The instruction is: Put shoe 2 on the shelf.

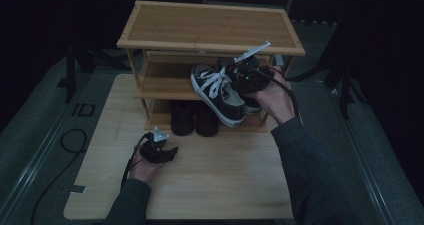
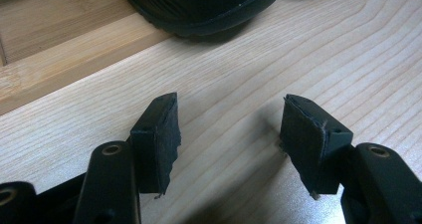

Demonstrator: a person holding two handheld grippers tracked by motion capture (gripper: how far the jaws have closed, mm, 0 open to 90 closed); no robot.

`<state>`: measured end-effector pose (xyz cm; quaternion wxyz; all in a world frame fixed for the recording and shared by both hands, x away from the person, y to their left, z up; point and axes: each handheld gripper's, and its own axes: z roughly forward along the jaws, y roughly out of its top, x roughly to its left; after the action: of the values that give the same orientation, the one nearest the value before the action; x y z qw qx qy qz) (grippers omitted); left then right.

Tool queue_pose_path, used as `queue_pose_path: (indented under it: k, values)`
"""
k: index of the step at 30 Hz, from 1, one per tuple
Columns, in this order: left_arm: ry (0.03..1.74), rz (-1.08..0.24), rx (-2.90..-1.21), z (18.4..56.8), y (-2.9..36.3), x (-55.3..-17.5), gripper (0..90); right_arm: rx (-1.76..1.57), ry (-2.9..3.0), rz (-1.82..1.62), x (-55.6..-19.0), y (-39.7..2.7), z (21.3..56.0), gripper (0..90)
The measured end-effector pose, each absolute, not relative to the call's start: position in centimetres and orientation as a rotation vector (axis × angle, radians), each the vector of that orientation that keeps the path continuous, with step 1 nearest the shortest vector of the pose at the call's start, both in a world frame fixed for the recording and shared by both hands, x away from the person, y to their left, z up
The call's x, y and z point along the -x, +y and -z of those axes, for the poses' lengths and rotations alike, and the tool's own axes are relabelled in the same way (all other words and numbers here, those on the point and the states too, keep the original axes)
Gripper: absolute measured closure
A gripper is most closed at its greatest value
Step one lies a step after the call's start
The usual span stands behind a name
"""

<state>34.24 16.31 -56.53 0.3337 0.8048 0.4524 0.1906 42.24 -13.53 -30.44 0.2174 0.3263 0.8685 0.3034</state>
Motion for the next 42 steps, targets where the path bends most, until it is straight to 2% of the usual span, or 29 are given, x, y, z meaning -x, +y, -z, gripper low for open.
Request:
queue_pose_path:
  k: [8,24,42]
  values:
    - [1.183,-0.502,-2.098,56.5,16.3,-34.2,40.5,-0.853,2.420,-0.918,-41.7,-14.3,29.4,61.6]
    - [1.184,-0.503,-2.098,56.5,16.3,-34.2,40.5,-0.720,2.449,-0.919,-41.1,-14.6,29.5,65.5]
    - [1.186,-0.502,-2.097,56.5,16.3,-34.2,40.5,-0.607,2.491,-0.972,-40.7,-16.4,29.1,76.2]
